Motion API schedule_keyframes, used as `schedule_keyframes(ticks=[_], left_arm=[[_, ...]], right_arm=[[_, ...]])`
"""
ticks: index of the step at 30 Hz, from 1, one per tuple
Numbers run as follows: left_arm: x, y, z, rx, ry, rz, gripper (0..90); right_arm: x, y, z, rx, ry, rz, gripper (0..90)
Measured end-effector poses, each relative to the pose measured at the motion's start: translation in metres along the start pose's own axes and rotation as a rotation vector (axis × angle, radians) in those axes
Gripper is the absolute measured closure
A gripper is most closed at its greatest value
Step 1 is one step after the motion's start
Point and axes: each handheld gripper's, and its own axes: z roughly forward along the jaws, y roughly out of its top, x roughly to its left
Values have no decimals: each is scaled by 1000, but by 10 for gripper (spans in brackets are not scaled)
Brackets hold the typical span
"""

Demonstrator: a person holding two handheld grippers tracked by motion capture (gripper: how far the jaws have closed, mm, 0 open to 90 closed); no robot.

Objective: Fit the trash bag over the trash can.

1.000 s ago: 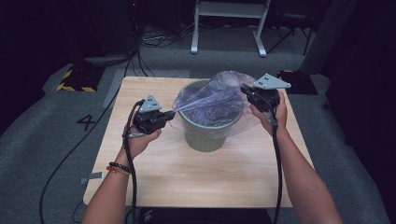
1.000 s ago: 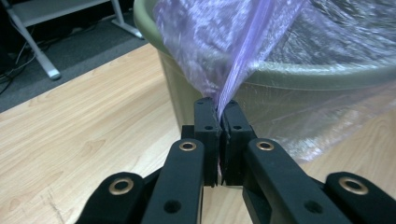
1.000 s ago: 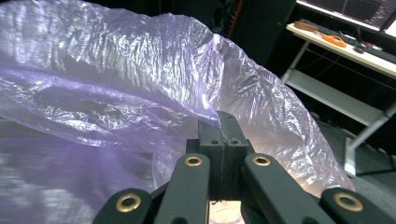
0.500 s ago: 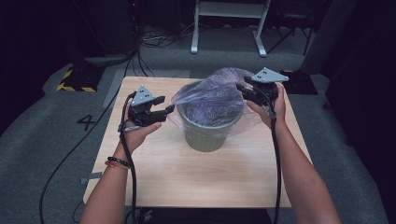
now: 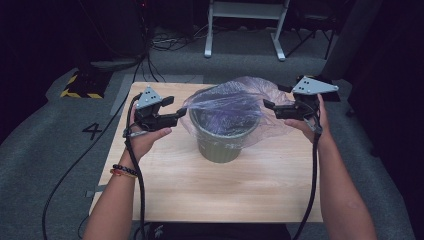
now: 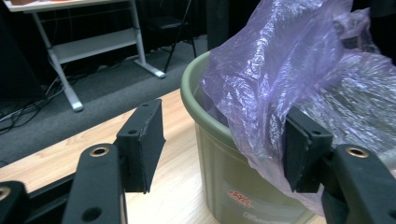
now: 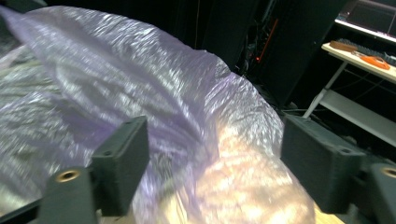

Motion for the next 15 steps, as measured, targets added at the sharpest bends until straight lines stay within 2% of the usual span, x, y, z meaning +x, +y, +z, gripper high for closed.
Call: schedule_keyframes(ticks=[4,5,7,9,10,11,12,15], left_arm=[[1,3,3,13,15,29,527],[2,3,4,18,6,36,539],[2,4,7,34,15,64,608],[3,5,10,50,3,76,660],[4,5,12,60,4,85,693],[4,6,14,64,-4,92,727],[5,6,16,68,-12,95,770],[7,9,22,75,-35,102,872]], right_arm=[[-3,-10,-9,32,32,-30,208],[-3,-13,-10,55,22,-41,207],[-6,-19,-11,81,10,-48,207],[-9,-25,-12,101,-4,-37,230],[-10,-28,-11,117,-5,-32,262],[-11,-30,-10,135,-18,-38,337],[-13,-33,-8,142,-36,-42,461],[-19,-37,-2,134,-44,-23,683]])
